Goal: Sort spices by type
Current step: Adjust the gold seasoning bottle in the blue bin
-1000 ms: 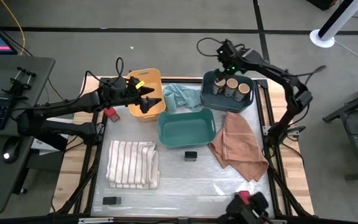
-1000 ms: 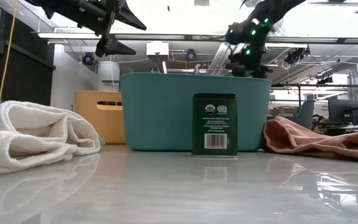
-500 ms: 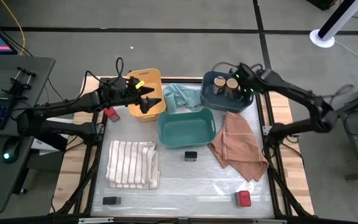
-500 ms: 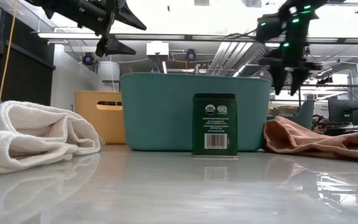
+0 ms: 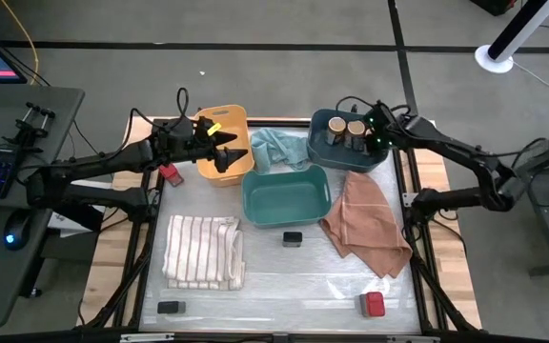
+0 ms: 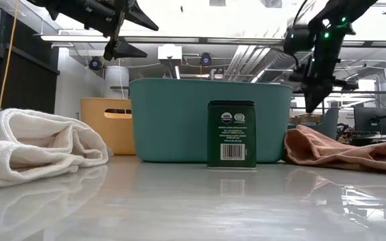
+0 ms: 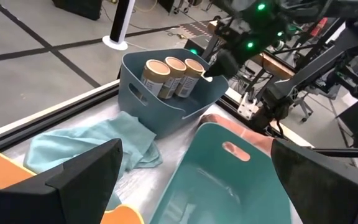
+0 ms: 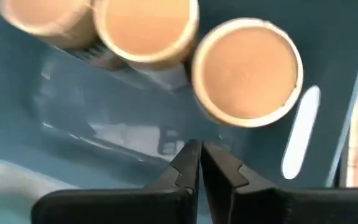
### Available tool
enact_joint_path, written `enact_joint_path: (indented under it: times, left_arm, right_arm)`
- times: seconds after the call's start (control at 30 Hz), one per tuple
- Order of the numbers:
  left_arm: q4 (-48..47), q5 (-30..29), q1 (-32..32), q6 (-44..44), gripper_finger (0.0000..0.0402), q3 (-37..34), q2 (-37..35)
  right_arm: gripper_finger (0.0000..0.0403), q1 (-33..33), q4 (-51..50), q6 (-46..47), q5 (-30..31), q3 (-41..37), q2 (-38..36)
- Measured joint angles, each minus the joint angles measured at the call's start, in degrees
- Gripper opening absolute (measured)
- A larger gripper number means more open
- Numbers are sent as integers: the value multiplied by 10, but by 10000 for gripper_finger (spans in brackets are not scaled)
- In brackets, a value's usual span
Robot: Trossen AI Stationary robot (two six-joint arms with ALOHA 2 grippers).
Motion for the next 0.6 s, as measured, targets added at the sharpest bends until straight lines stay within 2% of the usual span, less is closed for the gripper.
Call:
enact_joint_path:
  times: [0.17, 0.4, 0.6]
  left_arm:
    - [0, 0, 0, -10, 397, 0, 0]
    - [0, 0, 0, -10, 397, 0, 0]
    - [0, 0, 0, -10, 397, 0, 0]
  right_arm:
    - [5, -9, -3, -19, -13, 0, 31]
    - [1, -23, 1, -34, 7, 0, 38]
    - [1, -44, -4, -48, -4, 0, 38]
